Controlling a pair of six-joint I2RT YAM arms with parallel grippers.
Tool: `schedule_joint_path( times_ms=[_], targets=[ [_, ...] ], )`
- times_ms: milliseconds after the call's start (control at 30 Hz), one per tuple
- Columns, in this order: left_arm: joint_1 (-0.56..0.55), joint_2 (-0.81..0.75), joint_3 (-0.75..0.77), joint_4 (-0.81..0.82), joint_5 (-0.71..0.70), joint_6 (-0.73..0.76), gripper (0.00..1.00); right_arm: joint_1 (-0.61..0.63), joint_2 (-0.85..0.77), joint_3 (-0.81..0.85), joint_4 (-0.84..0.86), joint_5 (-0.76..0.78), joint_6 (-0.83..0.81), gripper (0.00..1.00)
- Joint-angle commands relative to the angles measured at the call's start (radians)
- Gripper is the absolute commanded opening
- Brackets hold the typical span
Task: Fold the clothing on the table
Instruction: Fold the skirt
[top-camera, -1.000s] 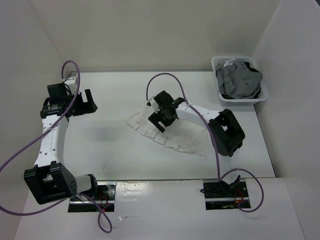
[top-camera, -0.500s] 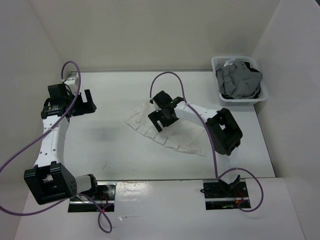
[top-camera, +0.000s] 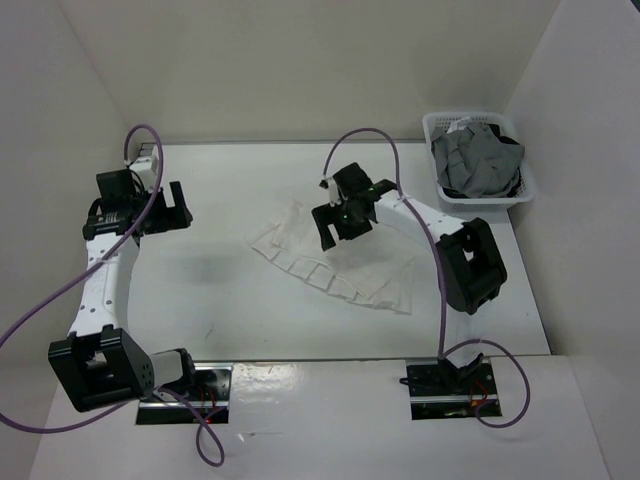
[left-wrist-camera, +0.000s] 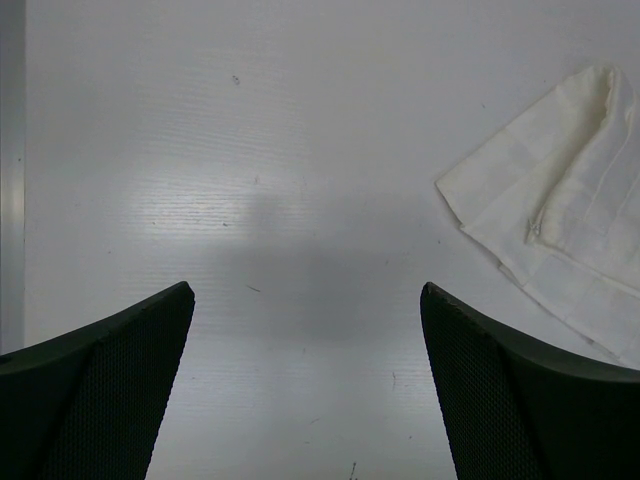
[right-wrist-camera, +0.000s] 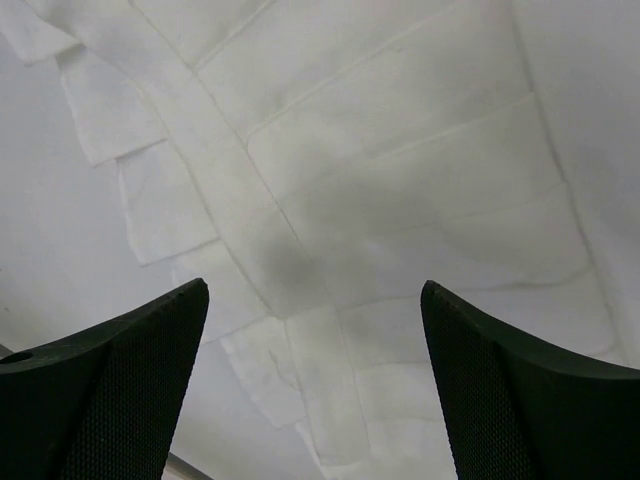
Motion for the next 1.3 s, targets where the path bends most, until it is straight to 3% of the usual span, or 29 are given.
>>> schedule_joint_path(
  times_ms=[0, 467, 933, 1267],
  targets=[
    [0.006, -0.021, -0.01, 0.028, -0.001, 0.013, 1.0, -0.001, -0.045, -0.009, 0.001, 0.026, 0.03, 0.9],
    [0.006, -0.021, -0.019, 0.038, -0.011, 0.013, 1.0, 0.017, 0.021, -0.031, 0.008, 0.19, 0.116, 0.89],
    [0.006, -0.021, -0.019, 0.047, -0.02, 0.013, 1.0, 0.059, 0.143, -0.031, 0.027, 0.199, 0.161, 0.89],
    [0.006, -0.03, -0.028, 0.047, -0.011, 0.013, 1.0, 0.102, 0.213, 0.026, -0.002, 0.408, -0.069, 0.98]
  ],
)
